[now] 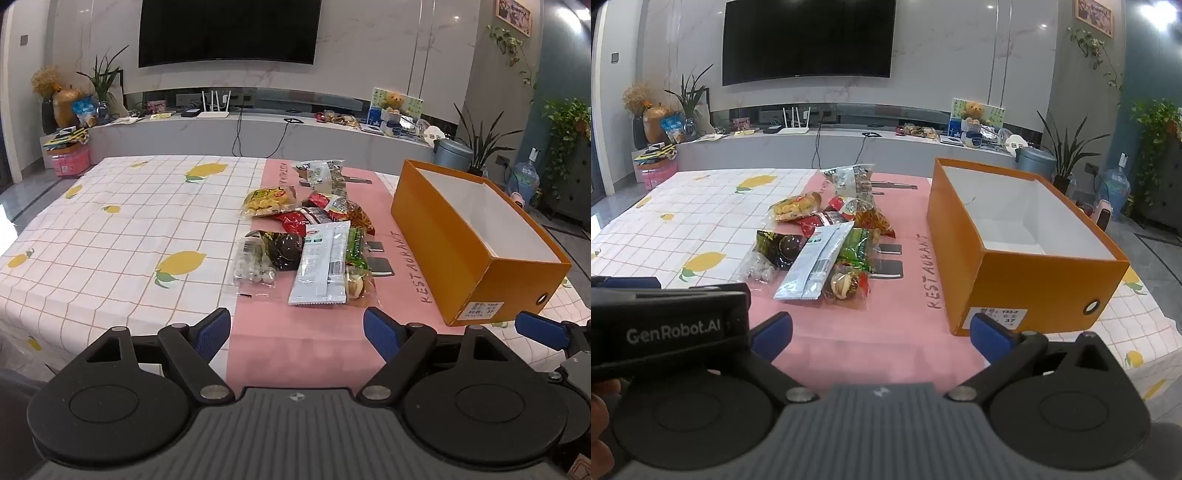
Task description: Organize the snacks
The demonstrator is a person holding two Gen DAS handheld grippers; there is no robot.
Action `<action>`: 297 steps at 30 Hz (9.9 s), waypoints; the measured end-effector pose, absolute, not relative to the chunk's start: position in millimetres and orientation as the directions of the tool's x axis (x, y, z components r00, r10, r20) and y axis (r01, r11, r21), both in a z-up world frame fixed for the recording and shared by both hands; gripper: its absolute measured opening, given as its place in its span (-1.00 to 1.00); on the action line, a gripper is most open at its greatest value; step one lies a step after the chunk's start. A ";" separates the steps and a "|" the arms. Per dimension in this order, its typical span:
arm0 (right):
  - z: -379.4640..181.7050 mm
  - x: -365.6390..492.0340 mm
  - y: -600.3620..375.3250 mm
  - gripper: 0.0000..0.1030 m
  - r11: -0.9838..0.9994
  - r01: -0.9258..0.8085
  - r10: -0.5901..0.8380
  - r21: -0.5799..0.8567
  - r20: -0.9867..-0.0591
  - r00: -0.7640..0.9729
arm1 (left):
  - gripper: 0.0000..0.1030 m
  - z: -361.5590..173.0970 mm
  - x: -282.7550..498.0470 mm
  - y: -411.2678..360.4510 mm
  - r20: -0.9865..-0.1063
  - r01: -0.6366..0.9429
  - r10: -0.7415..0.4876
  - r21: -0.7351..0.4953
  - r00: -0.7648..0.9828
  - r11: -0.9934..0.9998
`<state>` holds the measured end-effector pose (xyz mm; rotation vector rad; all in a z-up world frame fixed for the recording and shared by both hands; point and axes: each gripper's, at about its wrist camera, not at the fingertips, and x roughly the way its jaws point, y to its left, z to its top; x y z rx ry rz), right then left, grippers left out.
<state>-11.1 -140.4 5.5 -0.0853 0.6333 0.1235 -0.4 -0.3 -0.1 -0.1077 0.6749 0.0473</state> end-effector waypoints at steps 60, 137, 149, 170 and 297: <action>-0.7 -8.7 -140.6 0.93 0.987 -0.155 0.103 -0.031 -0.621 0.777 | 0.85 -5.2 -3.1 -4.7 -0.608 -0.079 0.036 -0.044 0.793 0.996; -68.7 132.5 -131.1 0.05 0.871 -0.369 0.491 0.324 -0.569 0.659 | 0.84 -26.3 97.0 57.6 -0.667 -0.173 0.151 0.034 0.729 0.984; -75.8 144.6 -125.6 -0.49 0.854 -0.392 0.519 0.341 -0.514 0.683 | 0.84 -32.6 96.1 53.0 -0.675 -0.154 0.164 0.075 0.719 0.985; -27.6 134.6 -147.3 -1.00 0.823 -0.422 0.560 0.381 -0.414 0.718 | 0.84 -34.4 98.5 61.4 -0.699 -0.182 0.178 0.069 0.693 0.981; 3.3 111.3 -183.8 -0.88 0.954 -0.212 0.292 0.210 -0.503 0.814 | 0.84 -33.9 96.9 44.8 -0.712 -0.036 -0.061 -0.121 0.700 0.992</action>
